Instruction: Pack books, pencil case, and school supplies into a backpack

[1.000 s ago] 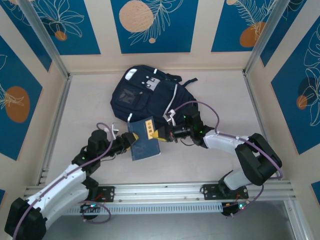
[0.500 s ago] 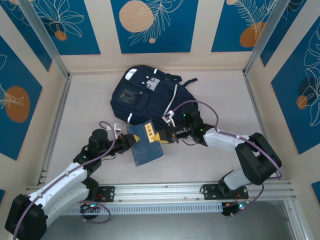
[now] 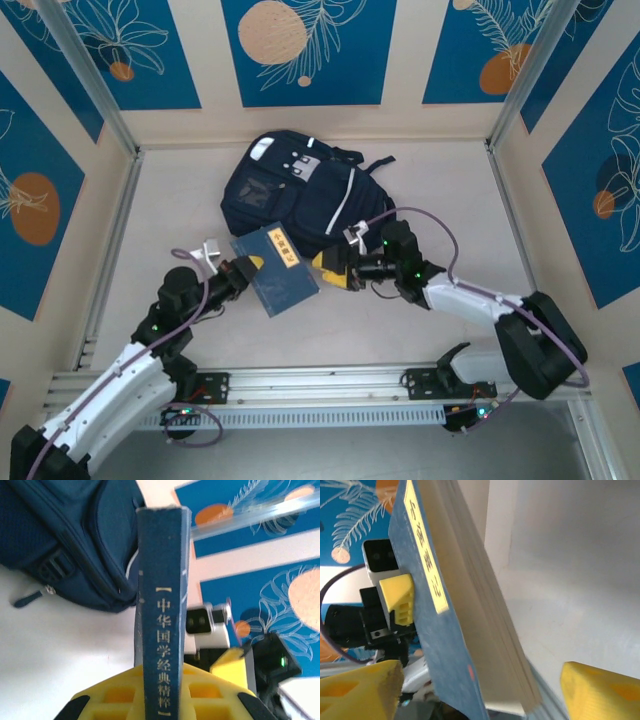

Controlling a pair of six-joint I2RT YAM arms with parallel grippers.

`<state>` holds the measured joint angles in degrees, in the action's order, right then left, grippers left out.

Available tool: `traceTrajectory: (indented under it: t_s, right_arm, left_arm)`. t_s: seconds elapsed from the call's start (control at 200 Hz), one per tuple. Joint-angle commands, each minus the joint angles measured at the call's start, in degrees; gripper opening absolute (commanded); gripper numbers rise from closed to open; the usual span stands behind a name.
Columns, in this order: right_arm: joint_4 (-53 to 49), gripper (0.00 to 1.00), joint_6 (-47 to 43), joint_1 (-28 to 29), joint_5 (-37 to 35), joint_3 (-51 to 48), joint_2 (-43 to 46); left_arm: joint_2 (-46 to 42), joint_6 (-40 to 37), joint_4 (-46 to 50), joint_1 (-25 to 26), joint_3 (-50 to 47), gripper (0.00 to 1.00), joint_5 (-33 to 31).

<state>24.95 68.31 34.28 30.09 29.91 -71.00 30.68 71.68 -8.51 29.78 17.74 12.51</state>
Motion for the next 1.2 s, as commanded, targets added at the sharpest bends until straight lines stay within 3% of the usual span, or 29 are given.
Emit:
traceTrajectory:
  t_s: [0.0, 0.205, 0.305, 0.475, 0.75, 0.91, 1.06, 1.195]
  right_arm:
    - [2.99, 0.91, 6.23, 3.70, -15.77, -3.45, 6.86]
    - [7.71, 0.99, 12.79, 11.17, -26.55, -5.27, 10.50]
    - [13.67, 0.99, 17.46, 13.86, -27.62, -5.01, 6.85]
    - [20.29, 0.99, 22.14, 16.87, -28.08, -1.61, -0.71]
    - [25.88, 1.00, 19.40, 19.81, -29.49, 6.23, -9.75]
    - [28.99, 0.89, 19.15, 20.35, -31.21, 9.75, -14.07]
    - [32.96, 0.69, 19.48, 20.53, -35.11, 9.99, -16.10]
    - [33.44, 0.59, 17.88, 20.74, -37.99, 9.44, -15.16]
  left_arm:
    - [-3.90, 5.06, 0.09, 0.18, 2.40, 0.00, -10.01]
    - [-5.77, 11.66, -0.88, 0.15, 0.47, 0.00, -17.75]
    - [-5.89, 16.42, 0.08, 0.53, 0.13, 0.00, -21.43]
    - [-5.80, 17.06, -1.04, 1.52, 0.83, 0.00, -23.15]
    - [-6.86, 18.13, 0.78, 2.45, -0.15, 0.00, -23.63]
    - [-6.77, 18.20, 1.22, 3.18, -0.42, 0.00, -23.86]
    - [-6.90, 18.13, 1.52, 3.67, -0.42, 0.00, -24.38]
    - [-7.30, 17.65, 2.82, 3.81, -0.42, 0.00, -24.69]
